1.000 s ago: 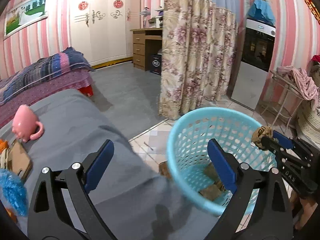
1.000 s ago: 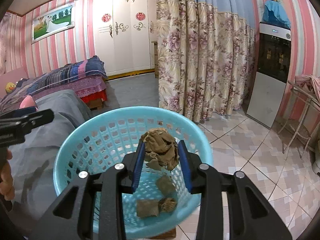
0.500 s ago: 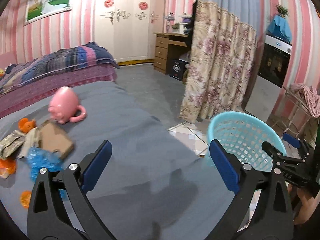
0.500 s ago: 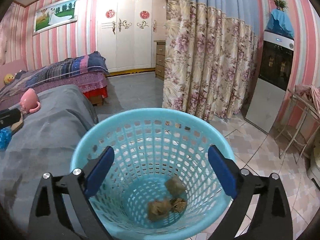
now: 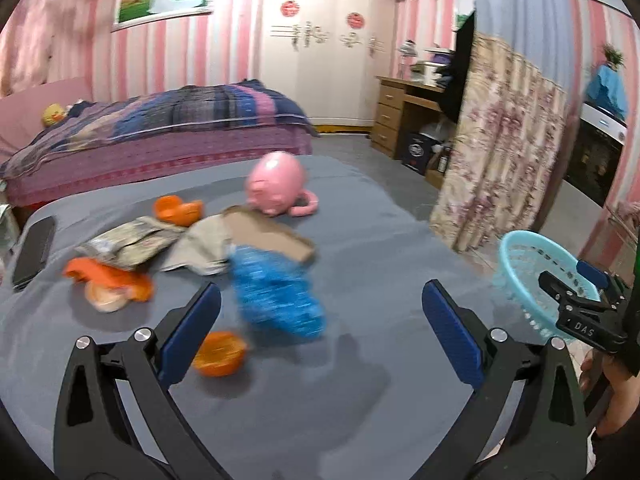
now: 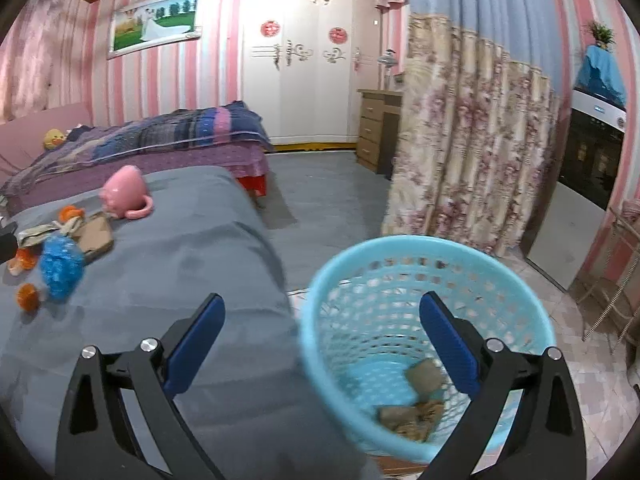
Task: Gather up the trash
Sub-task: 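Grasp an orange peel with the left tool while the right tool grasps the blue plastic bag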
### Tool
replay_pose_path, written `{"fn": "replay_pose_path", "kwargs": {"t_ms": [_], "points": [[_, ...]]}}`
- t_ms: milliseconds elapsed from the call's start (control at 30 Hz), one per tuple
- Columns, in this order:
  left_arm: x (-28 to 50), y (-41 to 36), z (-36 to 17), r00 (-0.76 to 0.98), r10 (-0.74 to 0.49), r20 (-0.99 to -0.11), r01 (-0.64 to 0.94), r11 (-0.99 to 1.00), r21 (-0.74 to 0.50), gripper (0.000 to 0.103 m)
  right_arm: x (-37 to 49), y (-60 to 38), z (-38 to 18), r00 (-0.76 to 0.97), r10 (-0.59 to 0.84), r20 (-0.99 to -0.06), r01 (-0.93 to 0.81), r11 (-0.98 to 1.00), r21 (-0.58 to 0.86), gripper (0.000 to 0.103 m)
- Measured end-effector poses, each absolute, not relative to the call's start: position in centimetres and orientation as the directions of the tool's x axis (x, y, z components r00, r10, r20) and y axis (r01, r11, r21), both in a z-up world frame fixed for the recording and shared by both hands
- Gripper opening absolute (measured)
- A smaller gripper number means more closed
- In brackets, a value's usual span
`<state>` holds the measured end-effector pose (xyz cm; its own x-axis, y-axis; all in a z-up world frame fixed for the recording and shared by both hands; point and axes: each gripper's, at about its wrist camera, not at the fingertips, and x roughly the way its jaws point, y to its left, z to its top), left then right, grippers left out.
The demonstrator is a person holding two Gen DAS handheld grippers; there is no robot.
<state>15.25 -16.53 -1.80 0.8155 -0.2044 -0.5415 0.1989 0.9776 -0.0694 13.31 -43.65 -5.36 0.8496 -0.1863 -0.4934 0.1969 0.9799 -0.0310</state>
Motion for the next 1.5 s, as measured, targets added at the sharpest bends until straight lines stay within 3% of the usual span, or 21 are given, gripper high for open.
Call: {"fn": "replay_pose_path", "kwargs": {"t_ms": [367,667,767,833,900,1000,1267,1500], "points": [[15.6,-9.4,-6.0,0.778,-0.091,-0.621,0.087,0.996,-0.037,0.097,14.3,-37.5,-6.0,0.849,-0.104,-0.519,0.097,0.994,-0.040,0.097],[18.0,-8.1,-8.4,0.707,-0.146,-0.692,0.100,0.989,-0.107,0.096,15.4,-36.3,-6.5,0.827,-0.106,-0.553,0.101,0.994,-0.039,0.098],[19.1,-9.2,-8.6,0.681,-0.185,-0.709,0.154,0.982,-0.108,0.083,15.7,-35.6,-6.5,0.825,-0.109,-0.554,0.090,0.994,-0.061,0.098],[19.9,-10.0,-9.1,0.649,-0.207,-0.732,0.185,0.976,-0.112,0.061,15.9,-35.1,-6.3,0.827,-0.106,-0.551,0.082,0.994,-0.069,0.098],[20.1,-10.3,-9.5,0.631,-0.210,-0.747,0.197,0.975,-0.108,0.045,16.0,-34.5,-6.0,0.832,-0.103,-0.544,0.074,0.995,-0.074,0.098],[19.5,-10.0,-9.2,0.645,-0.227,-0.730,0.205,0.971,-0.120,0.034,16.2,-33.4,-5.6,0.840,-0.087,-0.535,0.057,0.996,-0.071,0.098],[17.1,-5.4,-6.9,0.772,-0.073,-0.632,0.071,0.997,-0.029,0.034,17.2,-28.4,-5.4,0.858,0.008,-0.513,-0.037,0.998,-0.046,0.098],[16.7,0.8,-6.8,0.794,0.090,-0.602,-0.112,0.994,0.001,0.034,19.0,-24.0,-5.8,0.853,0.088,-0.515,-0.121,0.992,-0.031,0.098]]}}
